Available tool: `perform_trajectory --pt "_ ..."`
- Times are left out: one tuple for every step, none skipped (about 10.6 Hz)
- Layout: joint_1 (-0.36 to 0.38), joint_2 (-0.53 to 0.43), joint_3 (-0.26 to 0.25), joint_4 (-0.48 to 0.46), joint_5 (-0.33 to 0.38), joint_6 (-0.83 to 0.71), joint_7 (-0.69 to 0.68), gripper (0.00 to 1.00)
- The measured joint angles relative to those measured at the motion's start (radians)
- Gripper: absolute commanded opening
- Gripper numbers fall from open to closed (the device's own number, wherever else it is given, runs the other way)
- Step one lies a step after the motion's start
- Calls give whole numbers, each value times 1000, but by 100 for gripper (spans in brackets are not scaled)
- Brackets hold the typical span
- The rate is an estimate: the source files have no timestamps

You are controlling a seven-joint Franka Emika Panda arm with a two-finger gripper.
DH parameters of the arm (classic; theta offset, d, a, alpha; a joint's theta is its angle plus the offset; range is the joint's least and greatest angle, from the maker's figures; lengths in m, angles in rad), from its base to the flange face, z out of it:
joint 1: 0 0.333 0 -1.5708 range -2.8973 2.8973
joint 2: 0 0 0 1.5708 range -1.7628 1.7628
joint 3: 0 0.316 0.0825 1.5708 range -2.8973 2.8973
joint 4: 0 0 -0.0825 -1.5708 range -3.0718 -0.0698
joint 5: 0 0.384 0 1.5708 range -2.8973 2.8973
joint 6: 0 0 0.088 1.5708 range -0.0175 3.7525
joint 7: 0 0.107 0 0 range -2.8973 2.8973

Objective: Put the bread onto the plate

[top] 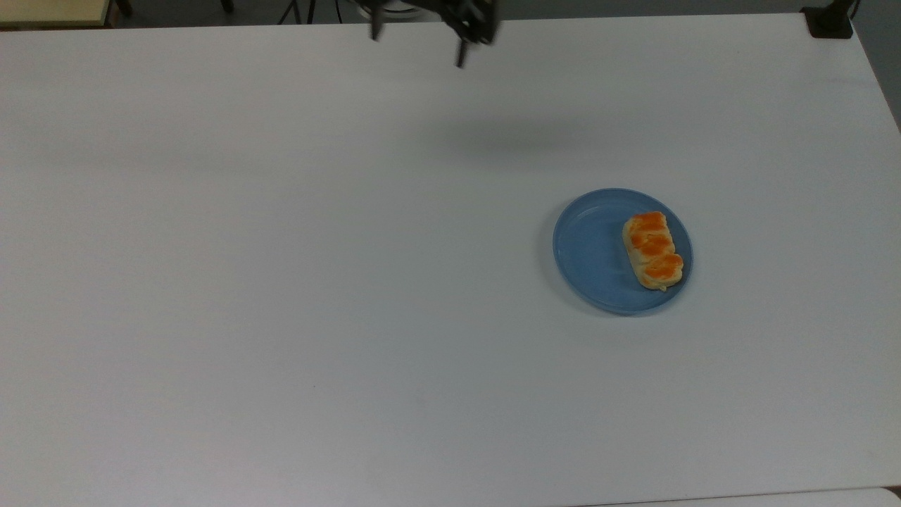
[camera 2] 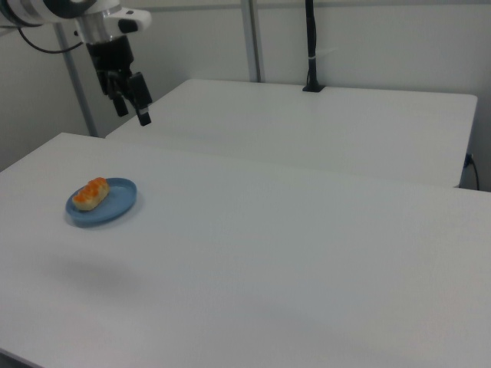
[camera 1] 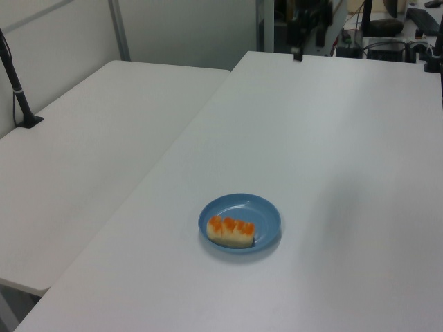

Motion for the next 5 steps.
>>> perform_trajectory --pt "-12 -45 -36 -29 1 -3 -66 100" --pt "-31 -86 -63 -64 2 -4 -153 100" --pt "-62 -115 -73 -93 2 -4 -243 100" --pt "-98 -130 -78 -109 2 -4 -320 100" --pt "-127 -134 -81 -118 3 -4 -378 100"
